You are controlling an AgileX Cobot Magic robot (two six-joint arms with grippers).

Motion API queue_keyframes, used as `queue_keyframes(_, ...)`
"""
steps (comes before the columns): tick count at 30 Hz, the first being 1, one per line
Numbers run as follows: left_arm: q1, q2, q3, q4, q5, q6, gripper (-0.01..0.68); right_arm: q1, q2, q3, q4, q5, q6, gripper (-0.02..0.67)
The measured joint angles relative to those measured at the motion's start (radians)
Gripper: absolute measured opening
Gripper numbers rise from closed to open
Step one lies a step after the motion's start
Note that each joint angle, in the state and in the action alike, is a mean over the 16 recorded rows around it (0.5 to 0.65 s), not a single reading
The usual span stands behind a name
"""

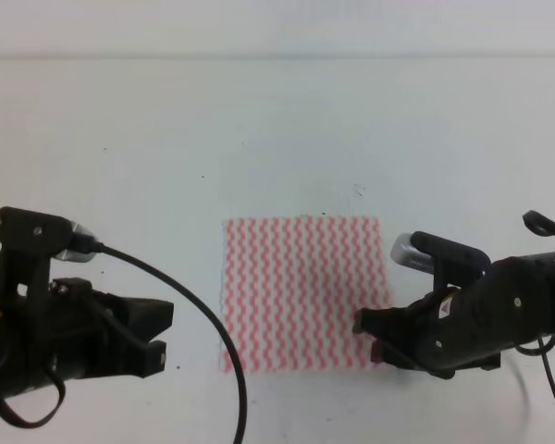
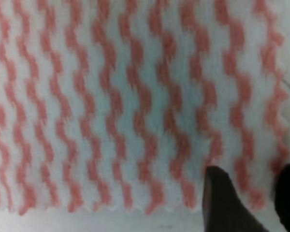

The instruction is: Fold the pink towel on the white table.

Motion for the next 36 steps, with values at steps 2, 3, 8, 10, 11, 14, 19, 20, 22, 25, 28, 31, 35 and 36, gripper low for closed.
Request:
queue_keyframes(2,0.0,0.0,0.0,0.0,0.0,0.0,-0.004,0.0,0.0,0.0,0.0,0.0,0.0,0.221)
queue_keyframes(3,0.0,0.001,0.0,0.0,0.0,0.0,-0.004,0.0,0.001,0.0,0.0,0.0,0.0,0.215)
queue_keyframes(8,0.0,-0.001,0.001,-0.001,0.003,0.0,-0.004,0.0,0.004,0.0,0.0,-0.001,0.0,0.18)
queue_keyframes(10,0.0,-0.001,0.0,0.0,0.004,0.0,-0.004,0.0,0.006,0.001,0.0,-0.002,0.0,0.166)
queue_keyframes(11,0.0,-0.002,0.001,-0.001,0.005,0.0,-0.004,0.0,0.007,0.001,0.0,-0.002,0.0,0.158)
queue_keyframes(14,0.0,-0.003,0.001,-0.001,0.008,0.0,-0.003,0.0,0.009,0.001,0.0,-0.003,0.0,0.136)
queue_keyframes(19,0.0,-0.003,0.001,-0.001,0.011,0.0,-0.003,0.0,0.013,0.002,-0.001,-0.001,0.0,0.109)
queue_keyframes(20,0.0,-0.002,0.001,-0.001,0.011,0.0,-0.004,0.0,0.014,0.002,-0.001,-0.001,0.0,0.104)
queue_keyframes(22,0.0,-0.003,0.001,-0.001,0.012,0.0,-0.003,0.0,0.014,0.002,-0.001,0.001,0.0,0.095)
queue_keyframes(25,0.0,-0.002,0.001,-0.001,0.013,0.001,-0.003,0.0,0.014,0.0,-0.001,0.004,0.0,0.079)
queue_keyframes(28,0.0,-0.001,0.001,-0.001,0.012,0.003,-0.004,0.0,0.013,0.0,-0.001,0.009,0.0,0.059)
queue_keyframes(31,0.0,-0.002,0.001,-0.001,0.012,0.006,-0.004,0.0,0.01,-0.002,-0.002,0.013,0.0,0.04)
queue_keyframes(35,0.0,-0.003,0.001,-0.001,0.013,0.016,-0.004,0.0,0.006,-0.002,-0.003,0.018,-0.001,0.018)
queue_keyframes(36,0.0,-0.003,0.001,-0.001,0.013,0.019,-0.004,0.0,0.004,-0.003,-0.004,0.02,-0.001,0.013)
